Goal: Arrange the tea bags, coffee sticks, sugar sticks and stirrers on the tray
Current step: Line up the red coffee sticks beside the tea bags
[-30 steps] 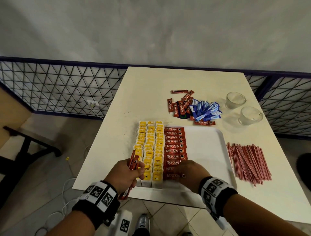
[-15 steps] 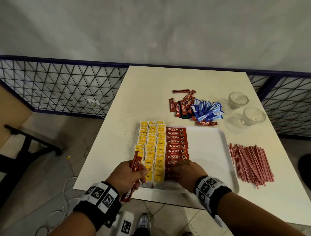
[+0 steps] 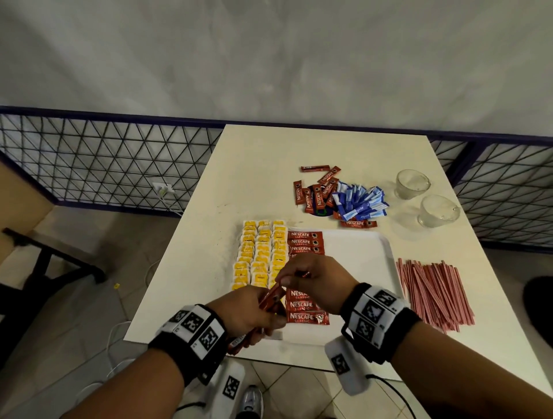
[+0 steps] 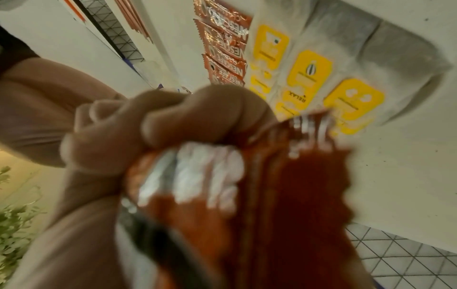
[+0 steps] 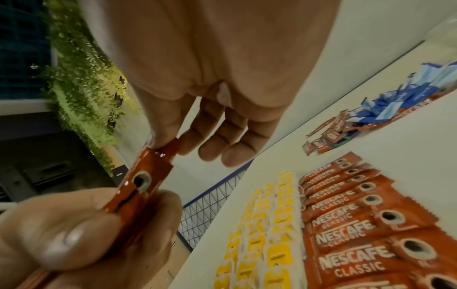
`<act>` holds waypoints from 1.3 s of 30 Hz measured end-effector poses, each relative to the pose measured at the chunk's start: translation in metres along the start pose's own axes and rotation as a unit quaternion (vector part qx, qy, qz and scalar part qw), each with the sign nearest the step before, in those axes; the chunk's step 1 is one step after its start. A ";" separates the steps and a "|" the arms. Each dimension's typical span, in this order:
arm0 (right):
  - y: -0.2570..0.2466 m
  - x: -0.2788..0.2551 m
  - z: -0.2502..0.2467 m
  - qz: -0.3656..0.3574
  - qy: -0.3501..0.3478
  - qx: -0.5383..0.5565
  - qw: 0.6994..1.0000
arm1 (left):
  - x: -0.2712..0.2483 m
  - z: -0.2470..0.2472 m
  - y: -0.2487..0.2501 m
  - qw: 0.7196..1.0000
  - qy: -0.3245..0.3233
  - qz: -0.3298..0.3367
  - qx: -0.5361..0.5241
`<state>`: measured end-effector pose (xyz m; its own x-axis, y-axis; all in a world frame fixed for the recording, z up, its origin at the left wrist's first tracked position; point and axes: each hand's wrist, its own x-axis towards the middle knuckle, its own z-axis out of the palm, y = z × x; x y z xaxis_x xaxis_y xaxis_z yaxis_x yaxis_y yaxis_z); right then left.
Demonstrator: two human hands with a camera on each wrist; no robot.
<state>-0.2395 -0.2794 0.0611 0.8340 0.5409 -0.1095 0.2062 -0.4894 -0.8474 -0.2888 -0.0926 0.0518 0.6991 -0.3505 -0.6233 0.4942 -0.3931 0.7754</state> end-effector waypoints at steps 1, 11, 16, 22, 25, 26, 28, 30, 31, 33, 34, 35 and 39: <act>0.003 -0.003 -0.003 0.016 0.010 0.013 1.000 | -0.001 -0.001 -0.001 1.000 0.002 -0.005 -0.006; 0.027 -0.021 -0.017 0.171 0.120 0.280 0.937 | 0.002 0.014 -0.008 0.960 0.176 0.070 -0.208; 0.031 -0.027 -0.016 0.153 0.127 0.228 0.953 | 0.003 0.030 0.008 0.947 0.200 0.064 -0.245; 0.028 -0.039 -0.016 0.115 0.138 0.221 0.958 | 0.008 0.029 0.007 0.923 0.234 0.072 -0.297; 0.023 -0.045 -0.017 0.119 0.154 0.273 0.942 | 0.009 0.029 0.009 0.925 0.269 0.104 -0.247; 0.022 -0.045 -0.017 0.121 0.159 0.283 0.938 | 0.009 0.028 0.009 0.928 0.282 0.114 -0.216; 0.022 -0.045 -0.016 0.133 0.171 0.304 0.928 | 0.010 0.029 0.009 0.931 0.299 0.132 -0.164; 0.022 -0.045 -0.013 0.153 0.164 0.307 0.925 | 0.010 0.032 0.010 0.930 0.303 0.140 -0.151; 0.022 -0.045 -0.012 0.161 0.158 0.289 0.930 | 0.011 0.034 0.010 0.930 0.305 0.136 -0.153; 0.022 -0.046 -0.010 0.163 0.152 0.258 0.940 | 0.012 0.036 0.009 0.929 0.307 0.115 -0.170; 0.022 -0.046 -0.009 0.163 0.152 0.257 0.940 | 0.013 0.036 0.009 0.928 0.305 0.104 -0.186; 0.022 -0.047 -0.009 0.162 0.153 0.258 0.940 | 0.014 0.037 0.008 0.927 0.303 0.095 -0.201; 0.034 -0.050 -0.012 0.184 0.128 0.263 0.938 | 0.016 0.036 0.002 0.937 0.300 0.078 -0.159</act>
<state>-0.2684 -0.3313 0.0441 0.9086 0.1855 -0.3741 -0.3456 -0.1686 -0.9231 -0.2956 -0.1298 0.0396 0.8935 0.1969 -0.4037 0.4235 -0.0698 0.9032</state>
